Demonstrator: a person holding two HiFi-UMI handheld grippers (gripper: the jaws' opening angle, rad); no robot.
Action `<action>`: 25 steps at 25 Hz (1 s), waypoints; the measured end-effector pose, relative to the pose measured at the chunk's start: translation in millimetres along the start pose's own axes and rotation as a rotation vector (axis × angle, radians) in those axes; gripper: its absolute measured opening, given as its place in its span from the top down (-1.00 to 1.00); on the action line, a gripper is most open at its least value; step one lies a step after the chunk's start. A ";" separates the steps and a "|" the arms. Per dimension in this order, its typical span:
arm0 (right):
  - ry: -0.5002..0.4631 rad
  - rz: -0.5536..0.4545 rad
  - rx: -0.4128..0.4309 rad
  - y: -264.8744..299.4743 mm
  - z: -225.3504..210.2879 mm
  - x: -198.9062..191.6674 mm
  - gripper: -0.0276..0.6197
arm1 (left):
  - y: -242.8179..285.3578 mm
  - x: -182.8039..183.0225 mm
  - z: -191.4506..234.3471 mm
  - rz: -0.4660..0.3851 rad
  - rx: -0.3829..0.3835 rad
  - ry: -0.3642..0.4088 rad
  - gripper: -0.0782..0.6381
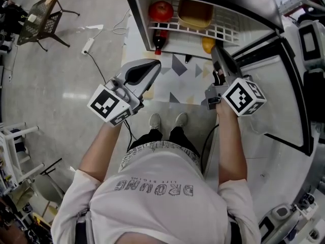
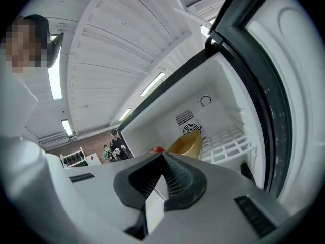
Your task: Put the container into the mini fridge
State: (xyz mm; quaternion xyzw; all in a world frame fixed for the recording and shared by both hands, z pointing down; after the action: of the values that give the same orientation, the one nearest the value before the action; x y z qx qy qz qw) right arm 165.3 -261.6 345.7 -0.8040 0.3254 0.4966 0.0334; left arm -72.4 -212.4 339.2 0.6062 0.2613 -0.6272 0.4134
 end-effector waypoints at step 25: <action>-0.026 -0.026 0.041 -47.6 40.9 -32.8 0.91 | -26.3 5.0 -15.2 -0.010 -0.020 0.028 0.76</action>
State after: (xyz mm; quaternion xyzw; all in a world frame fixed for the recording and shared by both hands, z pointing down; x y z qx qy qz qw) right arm 150.3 -192.7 339.0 -0.8007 0.3245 0.4999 0.0606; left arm -85.7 -187.0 327.8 0.6096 0.2763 -0.6178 0.4128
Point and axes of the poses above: the fingertips, and each gripper's own axes: y forward along the fingers, z to its left, x out of its top, the point moved 6 cm from there along -y, backward along the fingers, and after that the axes turned 10 degrees about z, right-handed, at the moved point
